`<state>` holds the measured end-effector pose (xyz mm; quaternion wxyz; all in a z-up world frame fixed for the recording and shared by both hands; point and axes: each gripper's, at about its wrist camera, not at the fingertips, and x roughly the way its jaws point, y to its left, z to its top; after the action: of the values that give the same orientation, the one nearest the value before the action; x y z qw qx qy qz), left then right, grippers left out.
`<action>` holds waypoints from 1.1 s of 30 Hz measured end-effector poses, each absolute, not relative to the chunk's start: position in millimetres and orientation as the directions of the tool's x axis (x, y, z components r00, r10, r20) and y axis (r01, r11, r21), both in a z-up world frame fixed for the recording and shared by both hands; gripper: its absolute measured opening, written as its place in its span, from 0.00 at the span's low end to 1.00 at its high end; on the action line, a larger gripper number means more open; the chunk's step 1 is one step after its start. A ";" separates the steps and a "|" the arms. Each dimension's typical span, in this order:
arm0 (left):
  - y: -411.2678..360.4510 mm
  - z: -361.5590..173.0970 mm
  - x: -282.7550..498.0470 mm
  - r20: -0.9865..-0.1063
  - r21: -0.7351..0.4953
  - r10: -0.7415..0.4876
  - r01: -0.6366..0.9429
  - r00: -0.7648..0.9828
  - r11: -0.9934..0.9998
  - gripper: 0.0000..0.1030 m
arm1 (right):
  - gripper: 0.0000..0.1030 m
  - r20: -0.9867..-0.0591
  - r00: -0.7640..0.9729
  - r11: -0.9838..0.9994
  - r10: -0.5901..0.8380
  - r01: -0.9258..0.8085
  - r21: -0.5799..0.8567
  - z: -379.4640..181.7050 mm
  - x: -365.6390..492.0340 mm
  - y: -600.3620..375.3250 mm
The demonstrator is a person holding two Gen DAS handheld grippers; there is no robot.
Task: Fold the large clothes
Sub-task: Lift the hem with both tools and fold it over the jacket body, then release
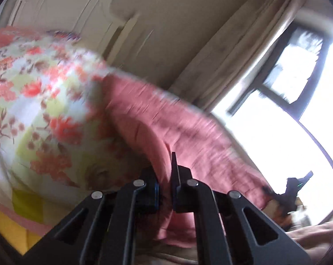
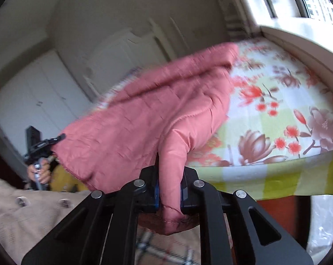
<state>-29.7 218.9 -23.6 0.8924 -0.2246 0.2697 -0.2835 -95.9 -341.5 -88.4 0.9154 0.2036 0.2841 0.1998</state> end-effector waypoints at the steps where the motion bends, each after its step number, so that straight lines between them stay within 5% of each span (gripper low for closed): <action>1: 225.7 -11.7 -42.0 -0.295 -0.574 -0.652 0.416 0.699 0.706 0.06 | 0.12 -0.393 0.773 0.824 0.498 -0.282 0.491 -77.3 -109.9 -341.2; 7: 251.5 35.4 -59.5 -0.047 -0.635 -0.697 0.517 0.716 0.574 0.06 | 0.12 -0.168 0.854 0.813 0.493 -0.383 0.440 1.1 -155.1 -340.1; 11: 260.6 57.4 -6.4 -0.036 -0.684 -0.656 0.460 0.754 0.566 0.07 | 0.12 -0.148 0.892 0.838 0.428 -0.330 0.434 43.8 -123.3 -340.5; 20: 236.5 22.0 217.5 -0.355 -0.751 -0.545 0.116 0.760 0.650 0.09 | 0.12 -0.399 0.874 0.858 0.277 -0.039 0.512 47.1 99.7 -364.5; 22: 228.7 -6.6 254.5 -0.440 -0.735 -0.510 0.030 0.739 0.677 0.14 | 0.12 -0.463 0.850 0.845 0.253 0.039 0.533 22.8 141.8 -370.4; 25: 224.8 -58.4 301.4 -0.549 -0.734 -0.514 -0.086 0.659 0.674 0.37 | 0.16 -0.567 0.779 0.813 0.268 0.133 0.567 -26.7 198.6 -380.3; 28: 239.2 -81.9 310.3 -0.520 -0.791 -0.550 -0.126 0.654 0.599 0.47 | 0.35 -0.614 0.705 0.725 0.354 0.208 0.657 -77.9 224.5 -396.8; 29: 245.1 -79.4 307.4 -0.494 -0.805 -0.552 -0.113 0.671 0.583 0.61 | 0.39 -0.581 0.718 0.699 0.382 0.187 0.690 -82.1 220.1 -400.9; 30: 254.3 -71.0 300.4 -0.496 -0.784 -0.501 -0.117 0.709 0.610 0.84 | 0.51 -0.544 0.733 0.683 0.407 0.152 0.715 -81.8 215.4 -404.4; 31: 259.1 -64.0 294.1 -0.507 -0.754 -0.443 -0.132 0.740 0.643 0.90 | 0.60 -0.516 0.744 0.674 0.425 0.120 0.729 -78.8 210.4 -407.1; 32: 265.1 -55.5 287.2 -0.507 -0.720 -0.380 -0.138 0.774 0.680 0.92 | 0.86 -0.481 0.763 0.670 0.432 0.086 0.738 -73.5 201.9 -412.5; 33: 270.0 -47.3 282.4 -0.505 -0.688 -0.345 -0.128 0.791 0.714 0.92 | 0.96 -0.461 0.794 0.682 0.396 0.082 0.727 -66.1 191.7 -418.0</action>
<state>282.4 270.0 -47.3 0.8697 -0.3729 0.3171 -0.0625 191.7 -418.0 -66.1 0.8639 0.3882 0.3078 0.0907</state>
